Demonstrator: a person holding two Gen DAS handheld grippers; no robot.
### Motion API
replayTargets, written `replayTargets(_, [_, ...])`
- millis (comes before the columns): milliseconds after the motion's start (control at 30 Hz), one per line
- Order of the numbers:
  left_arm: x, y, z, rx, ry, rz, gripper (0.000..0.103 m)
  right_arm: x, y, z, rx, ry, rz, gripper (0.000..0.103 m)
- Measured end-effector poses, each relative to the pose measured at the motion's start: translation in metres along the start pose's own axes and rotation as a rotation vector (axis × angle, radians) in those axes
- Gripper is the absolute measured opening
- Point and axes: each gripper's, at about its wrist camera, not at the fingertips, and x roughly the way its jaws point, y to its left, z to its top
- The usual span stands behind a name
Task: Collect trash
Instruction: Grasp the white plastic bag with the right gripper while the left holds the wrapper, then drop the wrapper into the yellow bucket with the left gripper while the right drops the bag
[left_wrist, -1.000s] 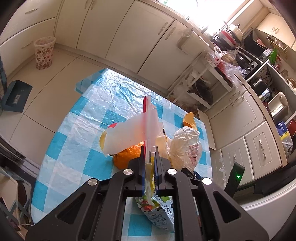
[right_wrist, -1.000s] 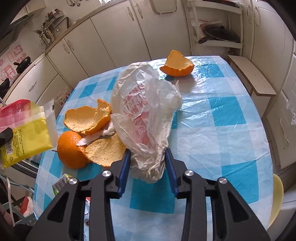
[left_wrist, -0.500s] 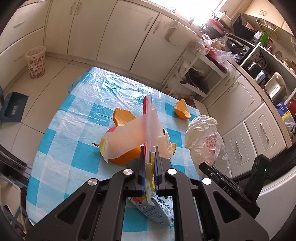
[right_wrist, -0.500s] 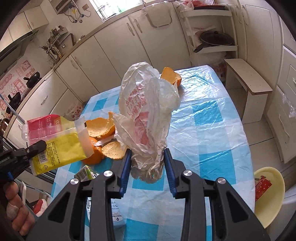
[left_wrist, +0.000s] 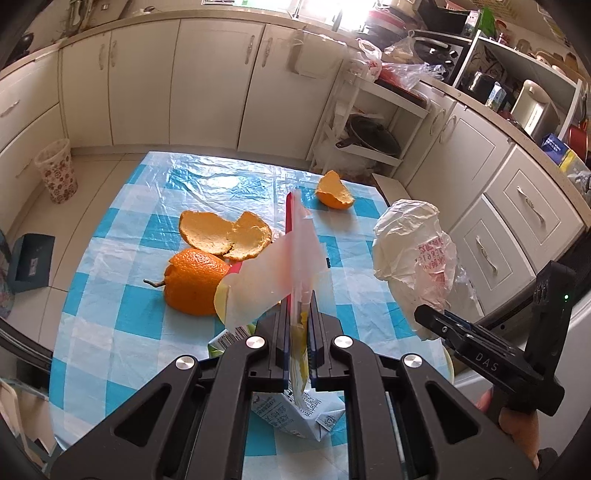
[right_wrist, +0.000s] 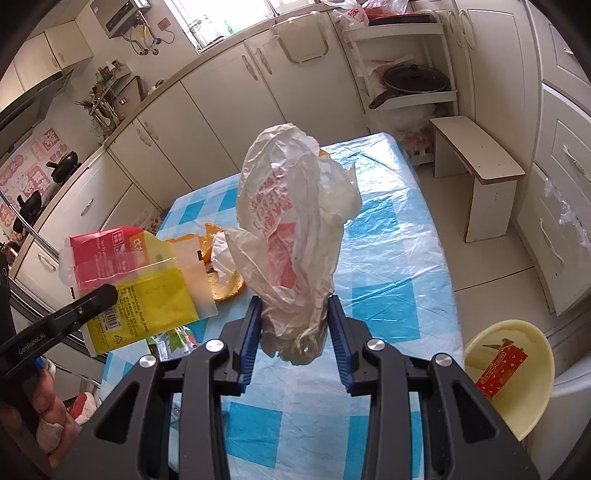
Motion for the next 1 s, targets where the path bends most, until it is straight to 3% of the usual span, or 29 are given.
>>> replayTargets(567, [0.001, -0.055, -0.020, 0.141, -0.021, 0.013, 0.007, -0.029, -0.063, -0.018, 0.100, -0.013, -0.075, 0.037])
replayTargets(1000, [0.007, -0.106, -0.036, 0.204, 0.001, -0.137, 0.007, -0.031, -0.145, -0.039, 0.295, 0.052, -0.184, 0.037])
